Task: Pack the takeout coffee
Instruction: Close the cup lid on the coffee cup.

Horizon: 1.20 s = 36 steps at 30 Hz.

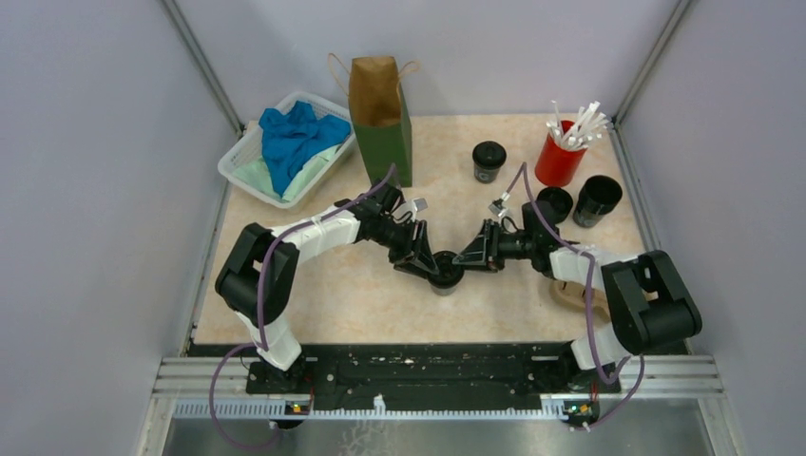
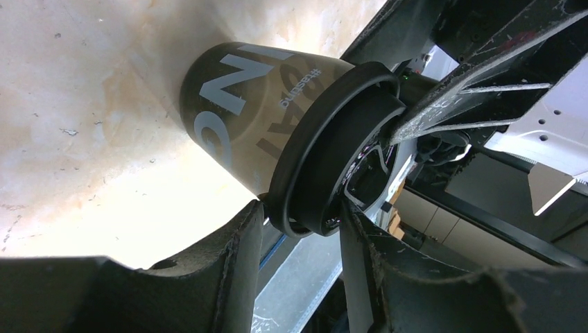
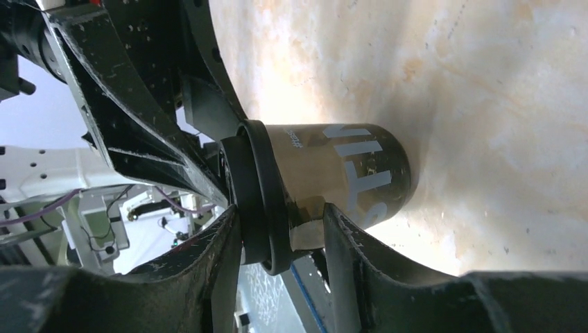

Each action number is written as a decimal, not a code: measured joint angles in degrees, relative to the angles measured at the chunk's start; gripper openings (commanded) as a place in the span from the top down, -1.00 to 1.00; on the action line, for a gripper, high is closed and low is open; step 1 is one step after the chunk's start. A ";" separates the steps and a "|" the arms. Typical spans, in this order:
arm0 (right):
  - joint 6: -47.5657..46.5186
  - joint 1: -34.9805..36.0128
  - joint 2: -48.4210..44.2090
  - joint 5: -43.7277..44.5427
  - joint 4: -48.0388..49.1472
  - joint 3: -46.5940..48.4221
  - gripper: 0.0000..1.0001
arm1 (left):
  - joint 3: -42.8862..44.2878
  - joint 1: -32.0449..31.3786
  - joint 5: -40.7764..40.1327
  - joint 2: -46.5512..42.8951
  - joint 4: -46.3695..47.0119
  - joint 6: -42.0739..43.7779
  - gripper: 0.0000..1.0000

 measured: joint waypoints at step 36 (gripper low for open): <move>-2.14 0.96 -3.72 7.41 -18.23 9.49 -0.24 | 3.10 -0.17 -5.16 -0.24 -4.74 1.49 -0.50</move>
